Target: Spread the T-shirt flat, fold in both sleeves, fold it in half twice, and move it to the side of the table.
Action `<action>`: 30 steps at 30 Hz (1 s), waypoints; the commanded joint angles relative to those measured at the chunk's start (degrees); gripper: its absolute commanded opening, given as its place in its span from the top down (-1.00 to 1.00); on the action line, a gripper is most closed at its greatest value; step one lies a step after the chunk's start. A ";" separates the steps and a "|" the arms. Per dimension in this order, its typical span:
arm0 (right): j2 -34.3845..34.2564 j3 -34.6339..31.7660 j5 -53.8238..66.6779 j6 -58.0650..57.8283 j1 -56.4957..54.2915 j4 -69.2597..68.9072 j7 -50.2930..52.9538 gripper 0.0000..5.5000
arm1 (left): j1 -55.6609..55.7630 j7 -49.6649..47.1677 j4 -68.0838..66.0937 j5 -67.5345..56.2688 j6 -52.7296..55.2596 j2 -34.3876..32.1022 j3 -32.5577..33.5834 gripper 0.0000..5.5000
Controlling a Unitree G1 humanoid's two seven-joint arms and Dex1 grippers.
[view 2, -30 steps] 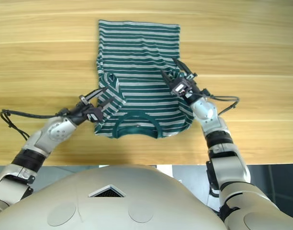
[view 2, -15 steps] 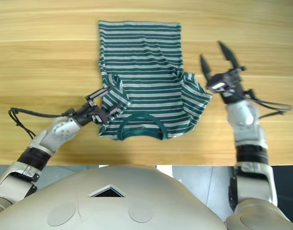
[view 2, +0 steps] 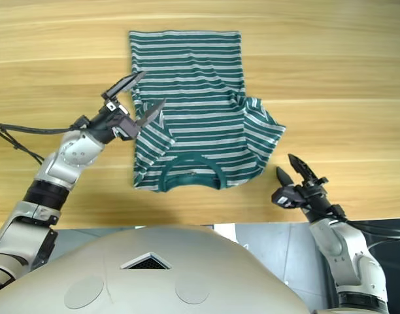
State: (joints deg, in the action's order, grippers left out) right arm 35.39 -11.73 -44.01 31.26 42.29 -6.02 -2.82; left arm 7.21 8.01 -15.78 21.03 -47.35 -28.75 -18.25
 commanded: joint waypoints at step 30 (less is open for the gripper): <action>10.35 18.23 -5.35 -8.33 -24.23 16.48 3.77 0.05 | 0.74 -2.99 -6.61 7.00 -0.56 5.70 -0.58 -0.22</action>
State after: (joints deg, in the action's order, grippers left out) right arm 45.62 4.26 -48.44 23.69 17.33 7.67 2.45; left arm 7.23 5.07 -21.74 27.83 -47.46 -23.00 -18.72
